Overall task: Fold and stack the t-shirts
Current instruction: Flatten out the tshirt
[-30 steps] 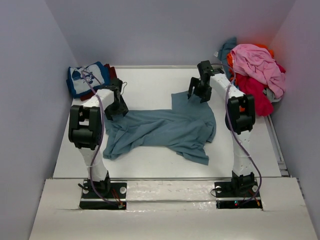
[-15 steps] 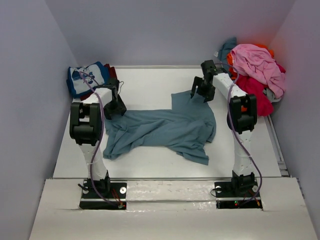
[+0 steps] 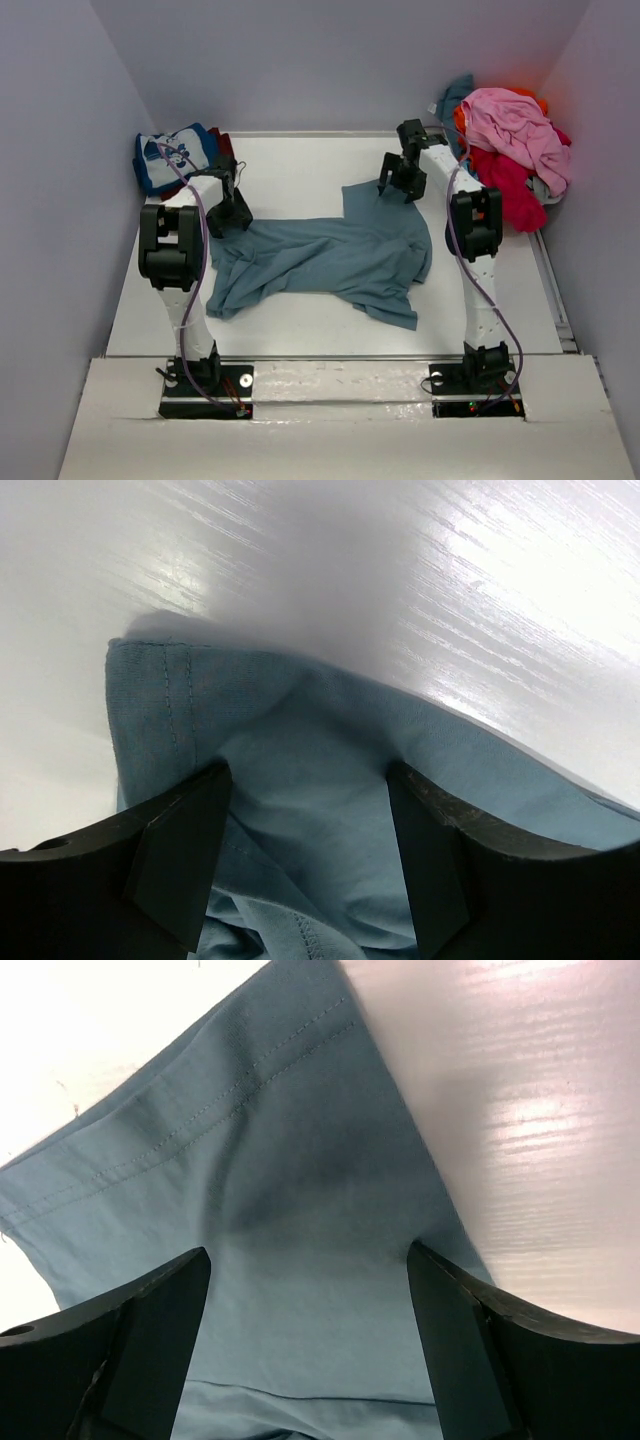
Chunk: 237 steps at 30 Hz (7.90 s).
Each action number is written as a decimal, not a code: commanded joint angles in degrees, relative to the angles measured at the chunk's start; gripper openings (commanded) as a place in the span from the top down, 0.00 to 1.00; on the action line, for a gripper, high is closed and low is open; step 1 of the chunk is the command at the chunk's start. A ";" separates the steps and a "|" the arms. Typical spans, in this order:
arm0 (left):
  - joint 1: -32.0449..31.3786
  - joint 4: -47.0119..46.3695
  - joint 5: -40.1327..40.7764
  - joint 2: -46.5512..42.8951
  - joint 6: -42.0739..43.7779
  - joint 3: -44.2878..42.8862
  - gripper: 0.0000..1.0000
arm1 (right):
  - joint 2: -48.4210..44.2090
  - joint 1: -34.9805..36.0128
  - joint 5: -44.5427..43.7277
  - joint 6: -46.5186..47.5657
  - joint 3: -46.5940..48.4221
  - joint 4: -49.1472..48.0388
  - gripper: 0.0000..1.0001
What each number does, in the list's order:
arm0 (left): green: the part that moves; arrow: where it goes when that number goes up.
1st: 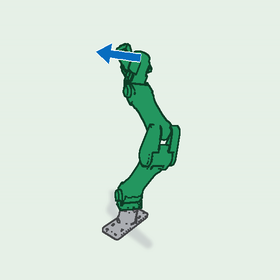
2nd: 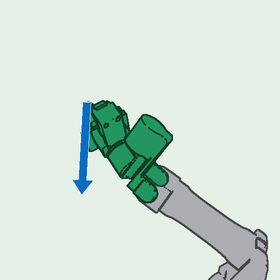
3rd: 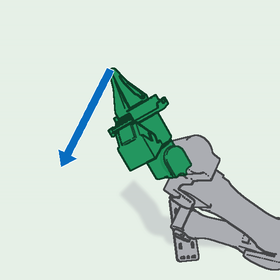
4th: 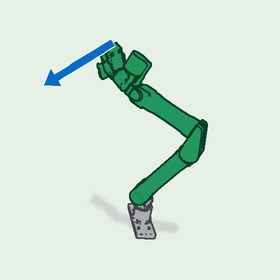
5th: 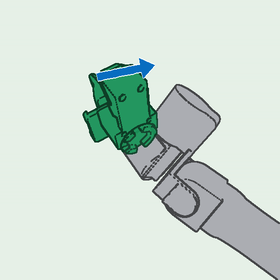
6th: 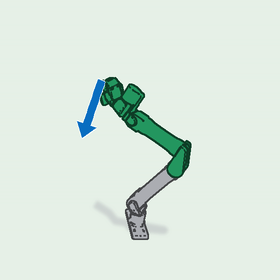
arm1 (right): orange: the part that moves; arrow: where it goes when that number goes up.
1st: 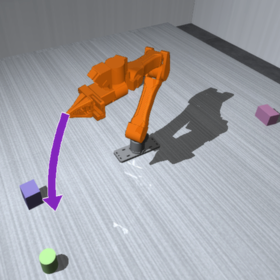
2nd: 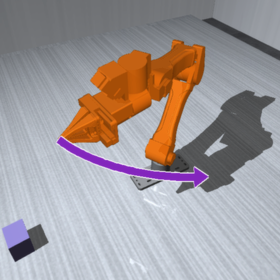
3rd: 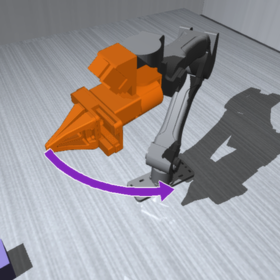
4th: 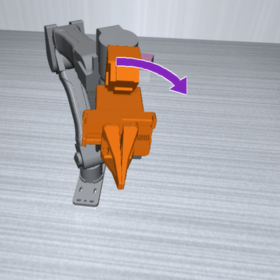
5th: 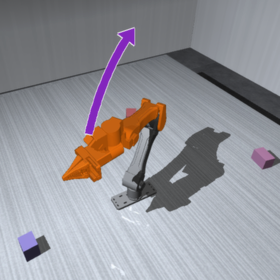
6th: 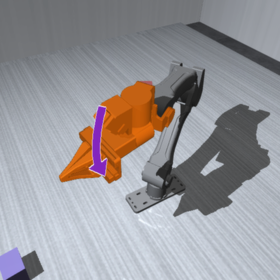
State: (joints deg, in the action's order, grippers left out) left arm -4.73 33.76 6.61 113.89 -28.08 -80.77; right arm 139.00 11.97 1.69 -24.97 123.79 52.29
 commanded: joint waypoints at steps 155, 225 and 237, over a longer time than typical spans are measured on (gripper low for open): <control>-18.12 5.97 18.88 -8.68 1.27 -6.94 0.01 | -37.84 1.30 -2.75 2.82 -35.28 9.58 0.29; -18.65 5.88 16.59 -6.75 2.76 -1.85 0.01 | -46.25 12.39 -0.37 -12.11 -58.13 1.75 0.93; -19.17 7.20 17.38 -5.96 3.81 -0.79 0.01 | -63.49 6.50 -4.33 -13.61 -57.52 11.24 0.93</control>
State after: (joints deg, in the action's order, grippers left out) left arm -23.64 39.03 22.59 107.87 -25.45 -82.83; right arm 78.65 19.94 -0.05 -37.80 64.53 57.93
